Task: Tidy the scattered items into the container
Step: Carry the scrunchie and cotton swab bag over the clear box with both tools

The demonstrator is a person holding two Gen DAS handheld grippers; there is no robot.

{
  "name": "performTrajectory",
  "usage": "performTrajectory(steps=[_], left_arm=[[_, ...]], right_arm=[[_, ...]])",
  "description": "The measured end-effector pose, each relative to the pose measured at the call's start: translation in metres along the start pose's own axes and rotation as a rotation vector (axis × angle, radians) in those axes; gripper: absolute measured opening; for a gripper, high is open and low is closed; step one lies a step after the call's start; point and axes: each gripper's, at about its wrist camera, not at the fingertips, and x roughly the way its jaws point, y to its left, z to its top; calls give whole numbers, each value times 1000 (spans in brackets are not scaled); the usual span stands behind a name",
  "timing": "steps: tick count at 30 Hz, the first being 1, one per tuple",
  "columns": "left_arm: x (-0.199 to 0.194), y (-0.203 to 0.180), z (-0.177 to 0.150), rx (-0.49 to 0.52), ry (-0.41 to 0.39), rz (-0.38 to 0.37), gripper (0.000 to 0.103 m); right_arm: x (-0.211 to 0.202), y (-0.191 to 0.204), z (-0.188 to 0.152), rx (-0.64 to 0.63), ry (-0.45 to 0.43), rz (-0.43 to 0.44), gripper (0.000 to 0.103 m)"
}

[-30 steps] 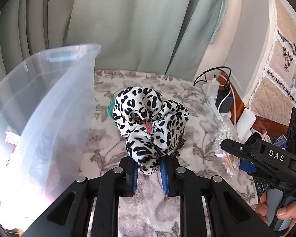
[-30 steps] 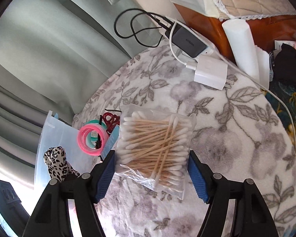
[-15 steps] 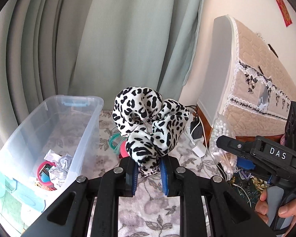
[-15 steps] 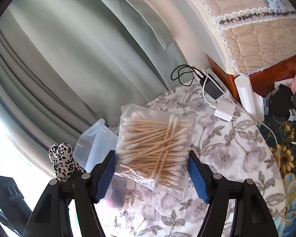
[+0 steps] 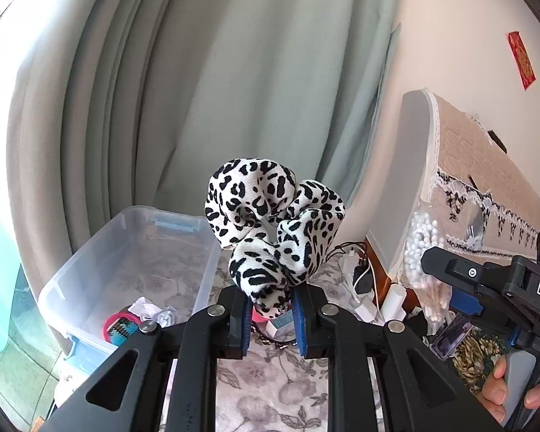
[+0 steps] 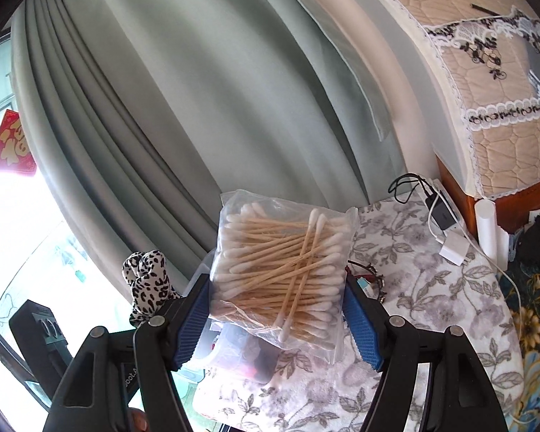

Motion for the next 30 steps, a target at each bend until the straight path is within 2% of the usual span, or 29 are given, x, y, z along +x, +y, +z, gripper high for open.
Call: performTrajectory(steps=[12, 25, 30], left_arm=[[-10, 70, 4, -117, -17, 110, 20], [9, 138, -3, -174, 86, 185, 20], [19, 156, -3, -175, 112, 186, 20]], right_arm=[[37, 45, -17, -111, 104, 29, 74], [107, 90, -41, -237, 250, 52, 74], [137, 103, -50, -269, 308, 56, 74]])
